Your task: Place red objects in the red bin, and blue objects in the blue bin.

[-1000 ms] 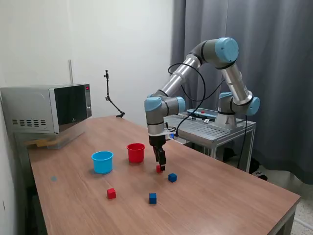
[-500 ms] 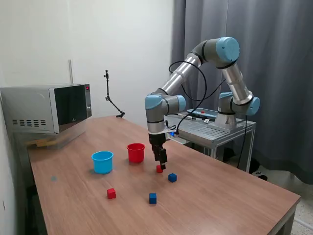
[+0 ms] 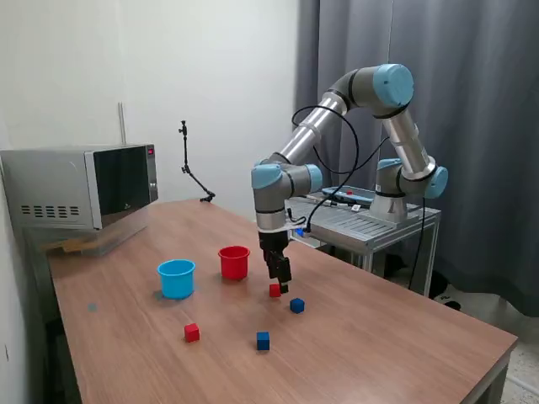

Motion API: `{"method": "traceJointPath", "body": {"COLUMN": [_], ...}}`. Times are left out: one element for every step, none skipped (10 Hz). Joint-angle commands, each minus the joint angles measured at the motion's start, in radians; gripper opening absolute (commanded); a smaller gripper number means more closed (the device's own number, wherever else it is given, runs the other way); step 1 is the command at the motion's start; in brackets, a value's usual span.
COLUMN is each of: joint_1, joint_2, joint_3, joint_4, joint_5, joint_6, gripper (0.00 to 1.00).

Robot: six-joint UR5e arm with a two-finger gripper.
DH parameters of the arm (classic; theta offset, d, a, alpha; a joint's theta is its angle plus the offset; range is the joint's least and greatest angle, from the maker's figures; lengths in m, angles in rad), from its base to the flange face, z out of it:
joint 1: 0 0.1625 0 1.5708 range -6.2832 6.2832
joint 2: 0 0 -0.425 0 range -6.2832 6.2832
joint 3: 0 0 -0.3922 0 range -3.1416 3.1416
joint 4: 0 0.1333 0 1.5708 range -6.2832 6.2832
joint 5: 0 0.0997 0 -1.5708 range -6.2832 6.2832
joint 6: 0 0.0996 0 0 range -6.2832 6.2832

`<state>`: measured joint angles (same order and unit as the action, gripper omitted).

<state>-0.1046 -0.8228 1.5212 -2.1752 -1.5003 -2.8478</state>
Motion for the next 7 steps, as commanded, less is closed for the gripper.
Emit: {"method": "traceJointPath", "body": {"joint_1": [0.002, 0.002, 0.002, 0.002, 0.002, 0.002, 0.002], "joint_2": [0.002, 0.004, 0.004, 0.004, 0.005, 0.005, 0.005], "joint_3": [0.002, 0.005, 0.007, 0.007, 0.007, 0.008, 0.008], "joint_4": [0.000, 0.000, 0.000, 0.000, 0.000, 0.000, -0.001], "joint_5": [0.000, 0.002, 0.003, 0.003, 0.003, 0.002, 0.002], "joint_6": [0.001, 0.001, 0.001, 0.001, 0.001, -0.001, 0.001], "gripper": [1.00, 1.00, 1.00, 1.00, 0.00, 0.00, 0.00]}}
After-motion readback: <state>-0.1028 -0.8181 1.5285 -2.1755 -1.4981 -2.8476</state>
